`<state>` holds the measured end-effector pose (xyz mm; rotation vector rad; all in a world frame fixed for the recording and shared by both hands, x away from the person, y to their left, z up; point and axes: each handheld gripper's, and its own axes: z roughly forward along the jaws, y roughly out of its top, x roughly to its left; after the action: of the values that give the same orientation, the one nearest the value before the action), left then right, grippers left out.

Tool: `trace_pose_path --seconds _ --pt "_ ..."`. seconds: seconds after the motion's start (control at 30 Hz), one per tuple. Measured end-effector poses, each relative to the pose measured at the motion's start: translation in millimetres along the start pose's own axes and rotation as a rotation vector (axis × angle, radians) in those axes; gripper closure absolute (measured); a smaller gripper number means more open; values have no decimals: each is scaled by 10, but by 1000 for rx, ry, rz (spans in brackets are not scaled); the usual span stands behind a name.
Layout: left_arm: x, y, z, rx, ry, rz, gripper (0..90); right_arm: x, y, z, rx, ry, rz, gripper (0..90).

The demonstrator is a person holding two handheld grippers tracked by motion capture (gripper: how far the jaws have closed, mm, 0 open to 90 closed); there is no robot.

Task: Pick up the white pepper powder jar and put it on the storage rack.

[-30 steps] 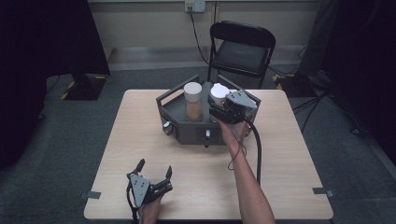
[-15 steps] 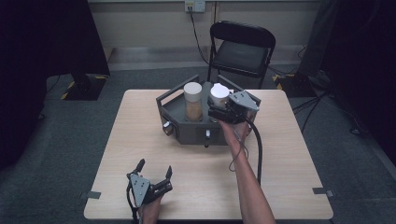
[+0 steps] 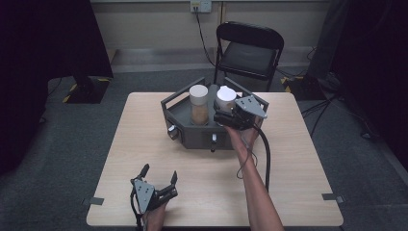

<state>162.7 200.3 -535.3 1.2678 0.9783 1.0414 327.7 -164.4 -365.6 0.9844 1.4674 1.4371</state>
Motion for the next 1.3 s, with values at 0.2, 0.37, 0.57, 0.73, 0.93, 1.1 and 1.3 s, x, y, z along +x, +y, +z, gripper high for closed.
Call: trace_pose_path --seconds 0.2,0.37,0.57,0.73,0.93,1.1,1.3 --pt "-2 -2 1 -1 0 -2 16 -15 -10 -106 -29 7 18 0" --pt "-6 1 0 1 3 0 18 45 -30 -204 -48 -12 -5 0" --pt "-7 1 0 1 4 1 17 66 -68 -287 -40 -14 9 0" --pt "-6 1 0 0 4 0 17 70 -57 -353 -10 -4 28 0" --pt "-7 0 0 0 4 1 17 58 -133 -487 -18 10 48 0" --pt "-7 1 0 0 4 0 17 61 -196 -591 -23 11 49 0" --pt "-7 1 0 0 4 0 18 71 -254 -735 -41 20 44 0"
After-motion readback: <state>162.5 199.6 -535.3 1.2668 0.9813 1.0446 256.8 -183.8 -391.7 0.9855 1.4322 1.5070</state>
